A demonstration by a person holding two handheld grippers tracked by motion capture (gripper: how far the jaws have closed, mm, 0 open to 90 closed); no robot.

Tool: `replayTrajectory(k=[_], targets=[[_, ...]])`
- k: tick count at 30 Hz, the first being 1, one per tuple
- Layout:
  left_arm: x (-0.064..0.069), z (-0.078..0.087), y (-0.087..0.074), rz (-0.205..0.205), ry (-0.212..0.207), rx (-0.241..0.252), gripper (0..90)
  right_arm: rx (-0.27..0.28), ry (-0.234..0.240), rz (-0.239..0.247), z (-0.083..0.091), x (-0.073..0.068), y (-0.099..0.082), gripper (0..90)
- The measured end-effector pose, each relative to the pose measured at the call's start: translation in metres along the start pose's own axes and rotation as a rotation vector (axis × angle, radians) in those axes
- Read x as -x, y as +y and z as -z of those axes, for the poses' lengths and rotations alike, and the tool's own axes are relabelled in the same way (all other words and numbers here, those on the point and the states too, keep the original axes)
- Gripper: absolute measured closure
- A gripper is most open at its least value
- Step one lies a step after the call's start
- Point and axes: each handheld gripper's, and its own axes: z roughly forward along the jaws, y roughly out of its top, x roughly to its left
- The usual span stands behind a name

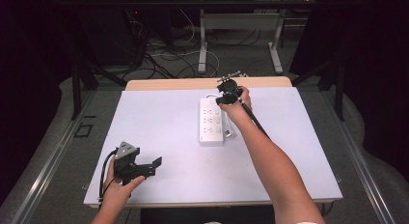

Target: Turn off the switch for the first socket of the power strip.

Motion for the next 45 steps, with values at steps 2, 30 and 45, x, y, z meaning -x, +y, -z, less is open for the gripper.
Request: replayTrajectory(k=[2,30,45], targets=[[0.0,0.0,0.0,0.0,-0.001,0.001,3.9,-0.002,0.002,-0.007,-0.001,0.0,0.0,65.7],[0.0,0.0,0.0,-0.006,-0.002,-0.001,4.2,-0.037,0.048,-0.035,-0.022,-0.002,-0.005,88.5],[0.0,-0.001,0.0,-0.002,-0.004,0.001,4.3,-0.118,0.06,-0.022,-0.035,-0.008,-0.012,90.0]])
